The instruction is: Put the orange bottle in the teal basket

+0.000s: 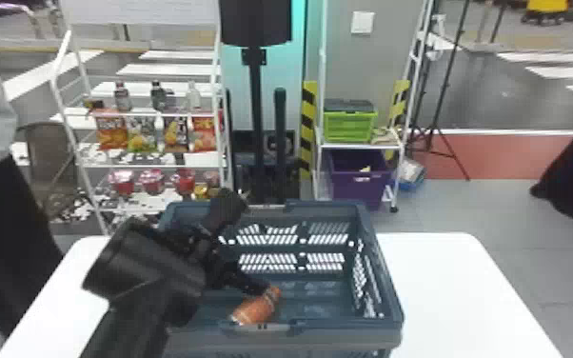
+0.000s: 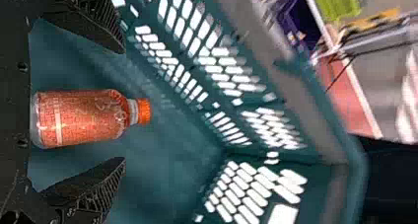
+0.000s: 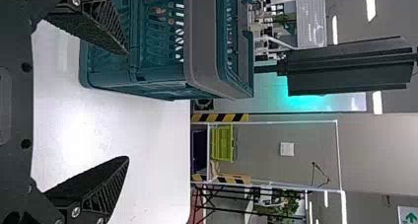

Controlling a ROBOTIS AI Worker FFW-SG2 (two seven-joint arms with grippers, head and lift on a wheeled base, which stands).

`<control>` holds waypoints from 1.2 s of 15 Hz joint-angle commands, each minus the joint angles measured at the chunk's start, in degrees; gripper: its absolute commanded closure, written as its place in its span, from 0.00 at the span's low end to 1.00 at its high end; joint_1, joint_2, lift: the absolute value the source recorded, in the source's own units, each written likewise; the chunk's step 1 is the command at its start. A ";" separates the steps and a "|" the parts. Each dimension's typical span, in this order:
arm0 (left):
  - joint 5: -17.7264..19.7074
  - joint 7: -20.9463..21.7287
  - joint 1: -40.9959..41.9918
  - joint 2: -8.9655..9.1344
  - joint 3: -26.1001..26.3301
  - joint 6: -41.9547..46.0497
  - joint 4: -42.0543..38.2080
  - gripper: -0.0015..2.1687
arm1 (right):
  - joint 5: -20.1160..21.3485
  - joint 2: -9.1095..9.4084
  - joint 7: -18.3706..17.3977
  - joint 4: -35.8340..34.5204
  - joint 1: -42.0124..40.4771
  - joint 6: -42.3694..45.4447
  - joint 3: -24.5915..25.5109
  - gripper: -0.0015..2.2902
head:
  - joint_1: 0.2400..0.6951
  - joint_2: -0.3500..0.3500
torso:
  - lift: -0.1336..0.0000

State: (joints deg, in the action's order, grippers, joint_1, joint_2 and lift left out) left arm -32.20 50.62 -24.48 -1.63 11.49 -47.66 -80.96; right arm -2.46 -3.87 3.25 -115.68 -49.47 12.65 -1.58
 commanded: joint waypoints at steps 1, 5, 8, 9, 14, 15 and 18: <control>1.70 -0.69 4.88 0.05 -4.37 -4.16 -11.50 0.06 | 0.00 -0.08 0.00 -0.43 -0.01 -0.31 0.00 0.06 | 0.57 0.50 | 1.00; 9.52 -4.39 13.14 1.72 -11.93 -10.66 -28.55 0.06 | -0.09 -0.52 0.00 -1.57 -0.45 -0.49 0.18 0.06 | 0.57 0.50 | 1.00; 13.74 -7.73 22.11 1.78 -16.85 -13.30 -40.86 0.06 | -0.35 -1.31 0.18 -2.80 -1.07 -0.49 -0.09 0.06 | 0.57 0.50 | 1.00; 15.15 -8.60 25.10 1.78 -18.43 -13.30 -44.11 0.06 | -0.44 -1.75 0.18 -3.41 -1.16 -0.31 -0.35 0.06 | 0.57 0.50 | 1.00; 25.69 -13.70 42.50 1.78 -28.36 -8.20 -58.44 0.06 | -0.79 -3.68 0.26 -4.91 -1.60 0.04 -1.14 0.06 | 0.57 0.50 | 1.00; 28.59 -14.76 46.63 1.78 -30.30 -2.57 -59.14 0.06 | -0.88 -3.95 0.26 -5.35 -1.60 0.04 -1.32 0.06 | 0.57 0.50 | 1.00; 33.78 -17.39 56.65 1.78 -33.29 16.23 -58.70 0.06 | -0.88 -4.30 0.26 -6.49 -1.77 0.21 -1.67 0.06 | 0.57 0.50 | 1.00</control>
State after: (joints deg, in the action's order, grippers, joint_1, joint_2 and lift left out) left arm -0.44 33.91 27.56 0.00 -20.78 -40.14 -140.00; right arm -3.34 -8.02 3.52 -121.66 -51.20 12.74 -3.10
